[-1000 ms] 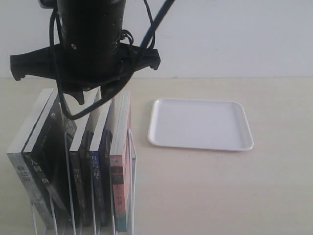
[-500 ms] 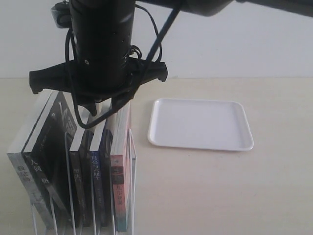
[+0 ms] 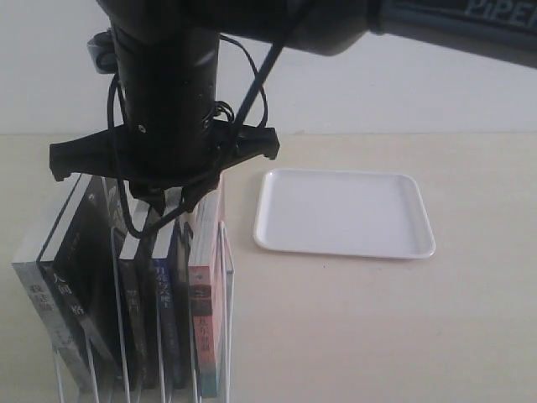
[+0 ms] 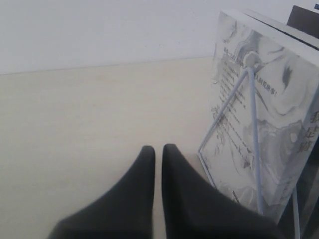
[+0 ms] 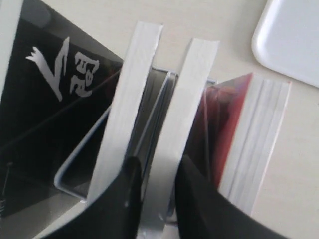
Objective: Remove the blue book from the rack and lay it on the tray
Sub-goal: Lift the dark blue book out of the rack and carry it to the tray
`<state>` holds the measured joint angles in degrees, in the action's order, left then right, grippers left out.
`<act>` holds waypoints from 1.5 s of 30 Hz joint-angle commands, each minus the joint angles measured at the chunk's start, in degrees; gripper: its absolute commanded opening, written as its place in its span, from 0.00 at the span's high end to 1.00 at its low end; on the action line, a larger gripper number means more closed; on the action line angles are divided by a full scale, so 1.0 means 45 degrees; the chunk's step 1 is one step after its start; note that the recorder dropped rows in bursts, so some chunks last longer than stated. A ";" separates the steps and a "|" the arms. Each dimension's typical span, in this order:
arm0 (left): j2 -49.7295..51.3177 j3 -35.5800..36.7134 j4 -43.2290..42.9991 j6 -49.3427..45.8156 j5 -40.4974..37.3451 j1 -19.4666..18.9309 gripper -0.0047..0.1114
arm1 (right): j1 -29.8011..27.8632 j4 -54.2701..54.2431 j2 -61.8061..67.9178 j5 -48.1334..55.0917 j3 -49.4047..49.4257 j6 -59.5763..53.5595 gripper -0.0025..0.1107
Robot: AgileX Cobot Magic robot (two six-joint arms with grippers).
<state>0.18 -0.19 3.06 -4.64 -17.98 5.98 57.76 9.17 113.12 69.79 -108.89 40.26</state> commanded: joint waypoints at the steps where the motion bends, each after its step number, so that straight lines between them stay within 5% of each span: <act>1: -0.0039 0.0042 0.0000 0.0084 -0.0009 -0.0045 0.92 | -0.0037 0.0075 0.0020 0.0038 0.0051 -0.0022 0.98; 45: -0.0039 0.0042 0.0000 0.0084 -0.0009 -0.0045 0.92 | -0.0013 0.2607 -0.4953 0.0038 -0.2341 -0.0733 0.98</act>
<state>0.18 -0.19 3.06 -4.64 -17.98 5.98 57.76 17.90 92.82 71.54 -118.69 37.55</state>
